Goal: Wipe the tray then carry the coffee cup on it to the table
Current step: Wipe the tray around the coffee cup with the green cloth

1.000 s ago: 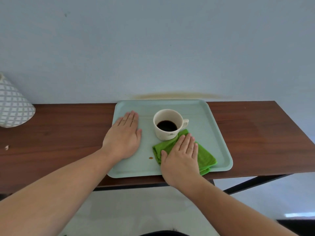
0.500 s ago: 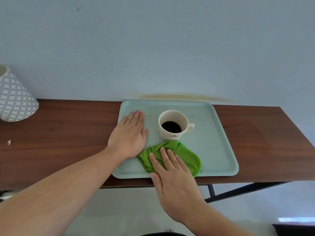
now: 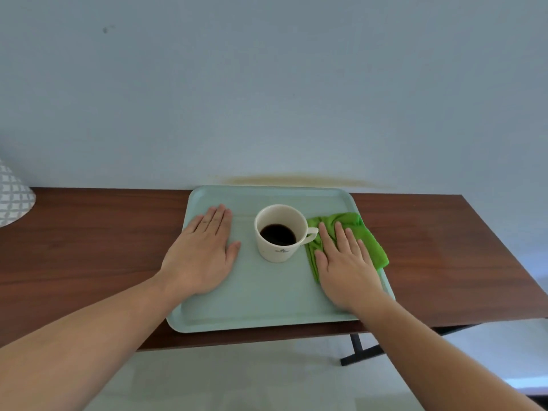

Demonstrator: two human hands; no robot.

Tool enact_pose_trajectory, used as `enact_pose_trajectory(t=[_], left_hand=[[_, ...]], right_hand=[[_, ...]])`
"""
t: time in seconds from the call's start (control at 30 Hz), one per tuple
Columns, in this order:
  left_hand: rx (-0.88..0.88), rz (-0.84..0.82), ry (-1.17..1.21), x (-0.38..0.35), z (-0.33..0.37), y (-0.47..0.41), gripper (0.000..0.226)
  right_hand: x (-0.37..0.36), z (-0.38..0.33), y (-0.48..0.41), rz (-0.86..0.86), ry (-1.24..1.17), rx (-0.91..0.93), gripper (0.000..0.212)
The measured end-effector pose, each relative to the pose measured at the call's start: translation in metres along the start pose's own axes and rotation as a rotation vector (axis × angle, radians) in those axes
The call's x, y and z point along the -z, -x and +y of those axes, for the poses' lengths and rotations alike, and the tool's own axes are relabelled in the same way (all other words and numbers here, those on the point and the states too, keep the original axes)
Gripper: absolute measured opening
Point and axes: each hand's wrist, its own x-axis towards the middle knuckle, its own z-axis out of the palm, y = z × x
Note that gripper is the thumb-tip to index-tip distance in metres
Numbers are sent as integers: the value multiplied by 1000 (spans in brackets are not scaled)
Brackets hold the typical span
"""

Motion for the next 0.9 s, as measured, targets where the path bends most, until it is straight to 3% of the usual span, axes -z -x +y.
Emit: enact_pose_trajectory(t=[0.17, 0.47, 0.67, 0.9], left_hand=[[35, 2, 5, 0, 4, -1, 81], [48, 22, 37, -1, 7, -3, 84], [-36, 9, 21, 2, 2, 2, 78], [-31, 28, 8, 0, 0, 3, 76]], right_hand=[[16, 11, -39, -78, 0, 64, 58], [6, 6, 70, -193, -46, 194, 64], [12, 18, -8, -73, 98, 343, 57], [25, 17, -103, -147, 111, 617, 56]])
